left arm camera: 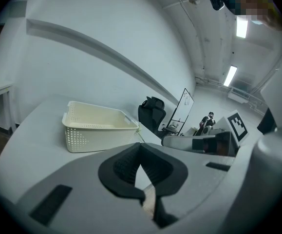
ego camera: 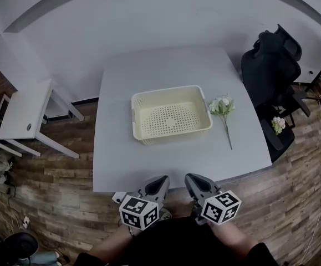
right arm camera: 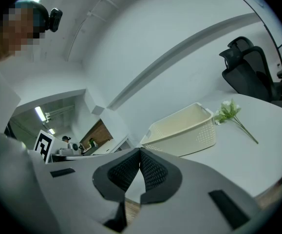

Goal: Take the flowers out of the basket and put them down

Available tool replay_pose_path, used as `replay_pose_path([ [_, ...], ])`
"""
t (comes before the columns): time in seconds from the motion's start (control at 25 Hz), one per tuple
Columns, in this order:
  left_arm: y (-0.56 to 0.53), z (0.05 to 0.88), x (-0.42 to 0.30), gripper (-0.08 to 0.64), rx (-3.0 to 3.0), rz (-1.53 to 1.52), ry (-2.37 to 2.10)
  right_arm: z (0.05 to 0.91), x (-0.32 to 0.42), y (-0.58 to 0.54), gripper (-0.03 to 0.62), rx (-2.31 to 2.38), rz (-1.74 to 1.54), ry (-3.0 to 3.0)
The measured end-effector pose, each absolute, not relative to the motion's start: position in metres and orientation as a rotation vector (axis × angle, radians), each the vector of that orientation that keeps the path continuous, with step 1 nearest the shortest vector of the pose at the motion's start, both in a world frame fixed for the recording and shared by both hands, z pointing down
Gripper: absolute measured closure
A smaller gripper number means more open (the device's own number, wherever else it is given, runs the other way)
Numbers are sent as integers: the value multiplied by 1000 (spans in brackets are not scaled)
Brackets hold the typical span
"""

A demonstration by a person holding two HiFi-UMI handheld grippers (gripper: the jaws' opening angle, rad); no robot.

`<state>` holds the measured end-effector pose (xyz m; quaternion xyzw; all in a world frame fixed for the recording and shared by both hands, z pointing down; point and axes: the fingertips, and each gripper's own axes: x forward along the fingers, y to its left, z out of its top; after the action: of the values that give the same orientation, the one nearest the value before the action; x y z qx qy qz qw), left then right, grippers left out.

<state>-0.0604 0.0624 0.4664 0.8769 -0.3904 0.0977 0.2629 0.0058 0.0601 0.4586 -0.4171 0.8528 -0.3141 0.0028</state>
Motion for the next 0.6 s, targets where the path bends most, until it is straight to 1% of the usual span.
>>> replay_pose_path([
  [0.6,93,461,-77,554,2376,214,-1047,455,-10,94,569,-1304,-968,2693],
])
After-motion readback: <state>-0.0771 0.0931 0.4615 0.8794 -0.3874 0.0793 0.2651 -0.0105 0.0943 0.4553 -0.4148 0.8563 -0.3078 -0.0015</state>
